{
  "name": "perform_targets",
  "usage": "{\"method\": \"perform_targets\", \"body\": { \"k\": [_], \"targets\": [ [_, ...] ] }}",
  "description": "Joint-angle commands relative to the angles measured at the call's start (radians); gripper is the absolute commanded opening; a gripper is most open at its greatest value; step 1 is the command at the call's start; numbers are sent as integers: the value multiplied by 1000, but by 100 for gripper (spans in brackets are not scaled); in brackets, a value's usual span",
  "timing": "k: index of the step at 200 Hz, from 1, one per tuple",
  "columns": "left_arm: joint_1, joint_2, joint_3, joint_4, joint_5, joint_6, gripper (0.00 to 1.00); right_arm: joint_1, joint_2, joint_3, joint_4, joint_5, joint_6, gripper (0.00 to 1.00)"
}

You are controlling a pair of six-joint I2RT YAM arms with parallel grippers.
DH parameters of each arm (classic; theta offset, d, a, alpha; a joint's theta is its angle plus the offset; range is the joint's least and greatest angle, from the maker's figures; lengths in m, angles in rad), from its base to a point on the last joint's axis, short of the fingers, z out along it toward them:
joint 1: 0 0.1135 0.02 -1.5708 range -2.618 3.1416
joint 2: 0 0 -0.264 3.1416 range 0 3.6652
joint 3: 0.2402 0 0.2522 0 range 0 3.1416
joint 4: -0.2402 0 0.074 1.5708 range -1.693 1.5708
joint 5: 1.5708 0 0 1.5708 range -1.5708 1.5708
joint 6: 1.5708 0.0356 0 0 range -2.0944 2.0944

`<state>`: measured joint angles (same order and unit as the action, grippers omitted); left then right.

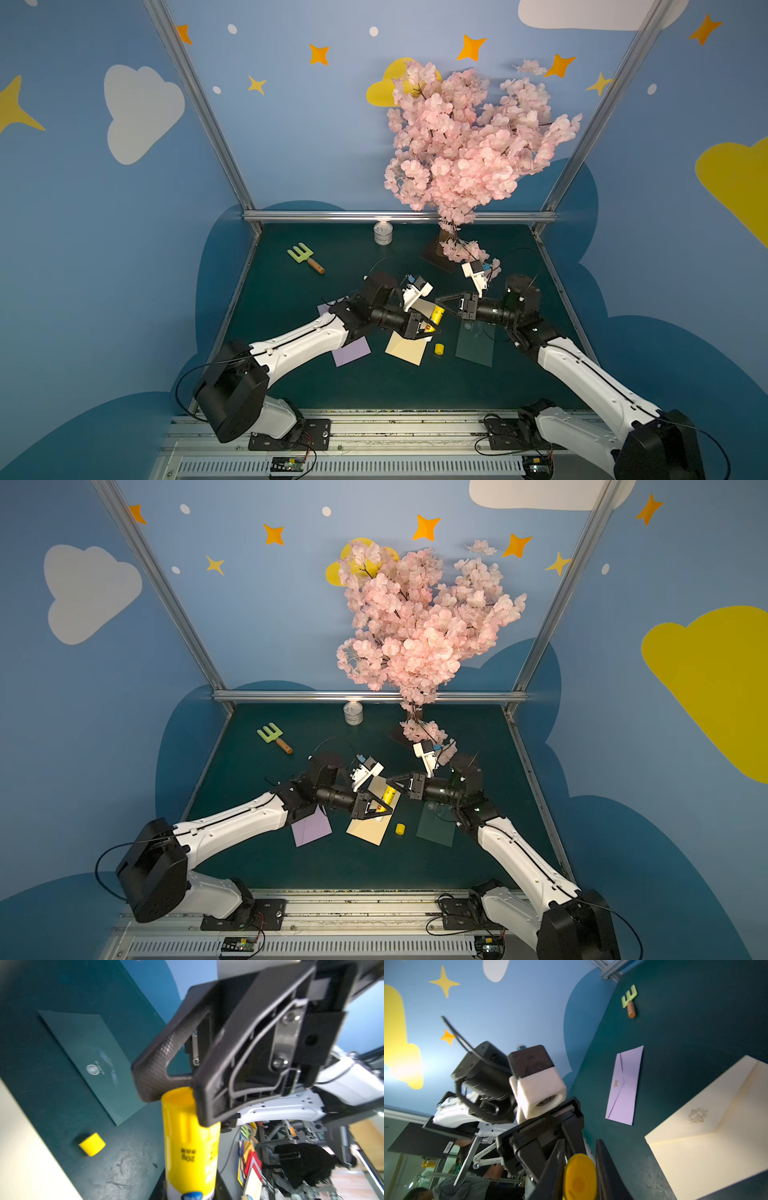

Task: Seal the envelope with a glue stick
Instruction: Screw the glue stick.

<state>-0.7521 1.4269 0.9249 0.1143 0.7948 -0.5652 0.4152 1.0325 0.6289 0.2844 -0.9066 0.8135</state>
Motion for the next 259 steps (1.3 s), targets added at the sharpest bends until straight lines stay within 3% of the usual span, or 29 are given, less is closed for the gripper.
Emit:
{"method": "perform_targets", "body": {
  "k": [1, 40, 61, 81, 92, 105, 140, 176, 236, 259],
  "targets": [
    [32, -43, -29, 221, 147, -117, 2, 5, -45, -35, 210, -214, 43, 18],
    [40, -6, -61, 572, 324, -368, 2, 7, -61, -72, 463, -308, 150, 19],
    [42, -1, -60, 570, 313, -360, 2, 5, -66, -68, 470, -295, 160, 32],
    [42, -35, -44, 341, 210, -187, 2, -1, -92, -8, 130, -191, 20, 51],
    [40, -61, -34, 185, 108, -79, 3, -1, -101, 50, -105, -80, -79, 57],
    [32, -80, -18, 47, -3, 21, 3, -9, -91, 106, -276, 41, -95, 60],
    [13, -83, -5, -100, -211, 110, 2, -10, -15, 110, -246, 106, 41, 62],
    [-9, -61, 11, -142, -292, 124, 2, 29, 35, 152, -360, 211, -3, 63],
    [-41, 18, 67, -202, -315, 148, 3, 73, 78, 153, -339, 269, 3, 56],
    [-47, 25, 75, -200, -309, 146, 3, 75, 87, 151, -339, 279, -4, 46]
  ]
}}
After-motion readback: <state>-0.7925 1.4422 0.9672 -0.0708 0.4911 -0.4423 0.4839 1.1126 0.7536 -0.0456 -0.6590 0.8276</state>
